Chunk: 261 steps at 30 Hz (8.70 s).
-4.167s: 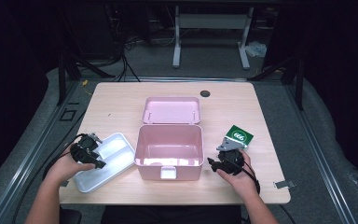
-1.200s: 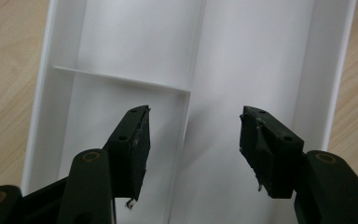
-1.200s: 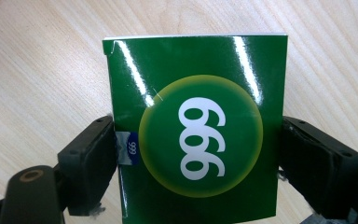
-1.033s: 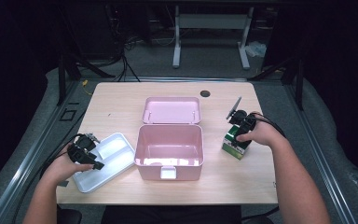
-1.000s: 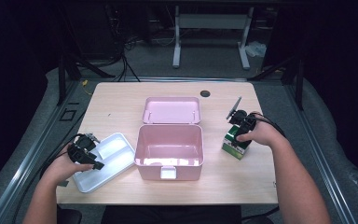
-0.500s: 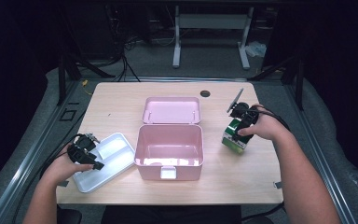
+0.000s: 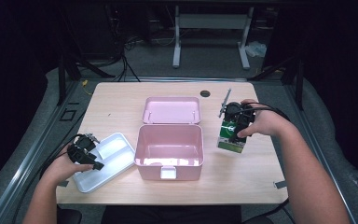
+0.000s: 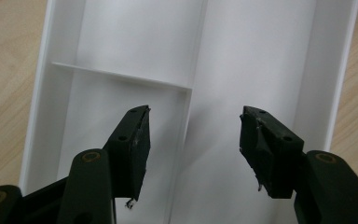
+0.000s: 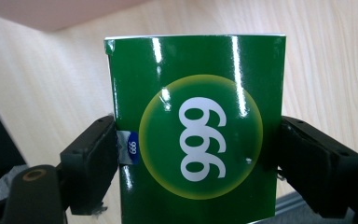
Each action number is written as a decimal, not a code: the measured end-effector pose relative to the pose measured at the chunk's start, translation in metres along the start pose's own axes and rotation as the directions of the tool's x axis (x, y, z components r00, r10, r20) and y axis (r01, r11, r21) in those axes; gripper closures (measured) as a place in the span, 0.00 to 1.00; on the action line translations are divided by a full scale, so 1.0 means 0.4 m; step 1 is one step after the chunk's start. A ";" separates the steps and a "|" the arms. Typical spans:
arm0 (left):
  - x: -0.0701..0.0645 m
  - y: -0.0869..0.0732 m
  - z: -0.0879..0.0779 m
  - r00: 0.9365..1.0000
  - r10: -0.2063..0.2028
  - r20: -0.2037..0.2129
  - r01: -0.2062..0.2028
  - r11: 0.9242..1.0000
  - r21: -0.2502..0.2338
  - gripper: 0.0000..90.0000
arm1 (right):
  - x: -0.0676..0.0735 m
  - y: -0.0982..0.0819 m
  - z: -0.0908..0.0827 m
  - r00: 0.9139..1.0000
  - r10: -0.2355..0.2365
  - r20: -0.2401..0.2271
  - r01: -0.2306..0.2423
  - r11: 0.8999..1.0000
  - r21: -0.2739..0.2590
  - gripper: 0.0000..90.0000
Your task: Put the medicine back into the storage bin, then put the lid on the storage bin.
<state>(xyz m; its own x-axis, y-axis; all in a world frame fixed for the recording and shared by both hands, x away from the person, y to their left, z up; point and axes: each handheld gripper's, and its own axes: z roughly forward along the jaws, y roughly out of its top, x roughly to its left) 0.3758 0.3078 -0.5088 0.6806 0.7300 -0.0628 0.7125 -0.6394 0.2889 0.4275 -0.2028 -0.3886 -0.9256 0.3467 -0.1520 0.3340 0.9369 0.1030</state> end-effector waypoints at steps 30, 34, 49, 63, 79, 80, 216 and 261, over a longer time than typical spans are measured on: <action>-0.002 -0.002 0.001 1.000 0.011 0.005 -0.011 1.000 0.005 0.48 | 0.168 0.275 -0.153 0.961 -0.264 -0.082 0.256 0.962 -0.095 0.19; -0.001 -0.004 0.000 1.000 0.008 0.004 -0.008 1.000 0.004 0.48 | 0.180 0.317 -0.127 0.956 -0.282 -0.087 0.274 0.957 -0.091 0.19; 0.000 -0.005 0.004 1.000 0.009 0.004 -0.009 1.000 0.018 0.48 | 0.184 0.328 -0.002 0.961 -0.264 -0.085 0.260 0.964 -0.063 0.19; -0.001 -0.006 0.011 1.000 0.011 0.009 -0.011 0.999 0.033 0.47 | 0.186 0.317 0.124 0.962 -0.258 -0.089 0.253 0.965 -0.062 0.19; -0.002 -0.006 0.011 1.000 0.014 0.009 -0.014 0.999 0.036 0.47 | 0.189 0.315 0.152 0.970 -0.235 -0.067 0.230 0.970 -0.073 0.19; -0.002 -0.006 0.011 1.000 0.014 0.010 -0.014 0.999 0.036 0.47 | 0.190 0.315 0.149 0.971 -0.227 -0.069 0.222 0.972 -0.084 0.20; 0.008 0.099 0.056 0.984 0.170 0.045 -0.175 0.947 0.271 0.99 | 0.209 -0.153 0.311 0.715 0.699 -0.012 -0.578 0.581 -0.573 0.38; 0.006 0.133 -0.177 0.984 0.181 0.010 -0.177 0.952 0.249 0.99 | 0.208 -0.155 0.312 0.708 0.706 -0.002 -0.580 0.579 -0.573 0.39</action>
<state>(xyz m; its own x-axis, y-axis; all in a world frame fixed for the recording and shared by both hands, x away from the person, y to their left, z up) 0.4032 0.2924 -0.4260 0.7996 0.6002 -0.0188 0.6003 -0.7983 0.0484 0.3520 -0.2265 -0.5302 -0.4196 0.9071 -0.0327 0.6279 0.3161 0.7112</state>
